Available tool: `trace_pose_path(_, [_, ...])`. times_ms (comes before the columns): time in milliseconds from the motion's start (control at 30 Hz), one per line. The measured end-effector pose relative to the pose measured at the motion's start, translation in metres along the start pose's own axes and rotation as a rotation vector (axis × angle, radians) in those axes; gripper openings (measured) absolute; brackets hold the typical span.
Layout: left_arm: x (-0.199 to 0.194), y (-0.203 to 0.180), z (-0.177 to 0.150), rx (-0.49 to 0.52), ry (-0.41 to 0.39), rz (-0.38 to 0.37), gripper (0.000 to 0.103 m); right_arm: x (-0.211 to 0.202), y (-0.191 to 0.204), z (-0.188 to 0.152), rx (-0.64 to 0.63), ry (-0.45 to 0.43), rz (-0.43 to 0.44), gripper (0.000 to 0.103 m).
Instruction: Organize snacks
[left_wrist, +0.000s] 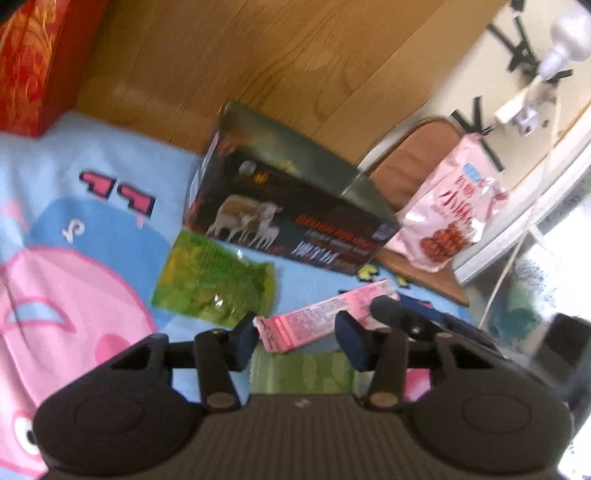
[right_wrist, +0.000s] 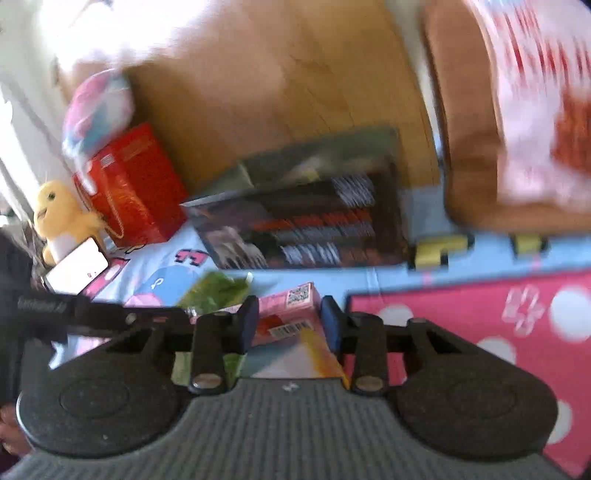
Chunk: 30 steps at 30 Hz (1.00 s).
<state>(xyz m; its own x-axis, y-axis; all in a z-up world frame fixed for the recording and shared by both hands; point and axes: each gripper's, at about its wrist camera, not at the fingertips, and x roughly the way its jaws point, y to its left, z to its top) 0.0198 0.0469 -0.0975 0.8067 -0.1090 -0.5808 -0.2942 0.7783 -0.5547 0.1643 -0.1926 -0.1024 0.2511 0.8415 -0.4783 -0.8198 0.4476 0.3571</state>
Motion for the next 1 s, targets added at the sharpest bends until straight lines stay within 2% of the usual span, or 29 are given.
trace_pose_path(100, [-0.024, -0.008, -0.001, 0.009, -0.069, -0.022, 0.045, -0.028, 0.030, 0.000, -0.097, -0.111, -0.034, 0.039])
trace_pose_path(200, [-0.051, -0.016, -0.008, 0.037, -0.144, -0.028, 0.047, -0.056, 0.051, -0.007, -0.141, -0.207, -0.020, 0.039])
trace_pose_path(333, [-0.072, -0.018, -0.026, 0.047, -0.145, -0.046, 0.048, -0.077, 0.070, -0.029, -0.184, -0.259, -0.018, 0.039])
trace_pose_path(433, [-0.077, -0.013, -0.052, 0.027, -0.085, -0.052, 0.048, -0.086, 0.072, -0.048, -0.164, -0.231, -0.029, 0.039])
trace_pose_path(567, [-0.080, -0.005, -0.085, 0.016, -0.014, -0.060, 0.049, -0.099, 0.059, -0.072, -0.077, -0.113, 0.021, 0.040])
trace_pose_path(667, [-0.077, 0.004, -0.096, 0.008, 0.020, -0.044, 0.052, -0.105, 0.052, -0.091, -0.018, -0.027, 0.055, 0.041])
trace_pose_path(800, [-0.103, 0.022, -0.094, -0.059, -0.059, -0.012, 0.056, -0.110, 0.048, -0.101, -0.001, 0.001, 0.031, 0.042])
trace_pose_path(867, [-0.121, 0.026, -0.092, -0.080, -0.100, -0.015, 0.056, -0.118, 0.052, -0.104, -0.028, -0.021, 0.018, 0.049])
trace_pose_path(1000, [-0.144, 0.014, -0.099, -0.027, -0.128, -0.064, 0.055, -0.126, 0.055, -0.108, -0.074, -0.041, 0.005, 0.050])
